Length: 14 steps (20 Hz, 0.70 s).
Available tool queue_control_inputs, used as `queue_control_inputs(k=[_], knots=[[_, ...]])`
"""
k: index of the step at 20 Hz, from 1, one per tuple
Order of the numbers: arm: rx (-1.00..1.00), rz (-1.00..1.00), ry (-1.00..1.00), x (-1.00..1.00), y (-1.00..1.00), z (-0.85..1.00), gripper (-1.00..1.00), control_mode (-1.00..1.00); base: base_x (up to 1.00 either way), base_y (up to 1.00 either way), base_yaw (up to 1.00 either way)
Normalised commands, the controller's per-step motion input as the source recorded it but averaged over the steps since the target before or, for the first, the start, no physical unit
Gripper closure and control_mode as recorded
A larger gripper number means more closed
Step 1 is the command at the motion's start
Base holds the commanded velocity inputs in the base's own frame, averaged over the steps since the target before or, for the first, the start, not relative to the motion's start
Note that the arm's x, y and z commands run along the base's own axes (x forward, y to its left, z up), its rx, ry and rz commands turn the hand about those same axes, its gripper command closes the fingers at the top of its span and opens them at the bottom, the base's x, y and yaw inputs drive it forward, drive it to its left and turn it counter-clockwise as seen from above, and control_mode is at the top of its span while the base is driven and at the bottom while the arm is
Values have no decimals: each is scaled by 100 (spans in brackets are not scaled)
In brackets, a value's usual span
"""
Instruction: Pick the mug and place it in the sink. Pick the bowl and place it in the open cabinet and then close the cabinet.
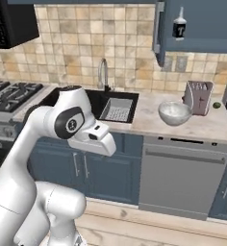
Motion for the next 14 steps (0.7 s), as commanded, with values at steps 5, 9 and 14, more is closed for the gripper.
queue_control_inputs(k=[5, 9, 14], knots=[[0, 0, 0, 0, 0, 0, -100, 100, 5, -89, 0], [0, 0, 0, 0, 0, 0, -100, 100, 10, -71, 0], [0, 0, 0, 0, 0, 0, -100, 100, 20, -42, -1]])
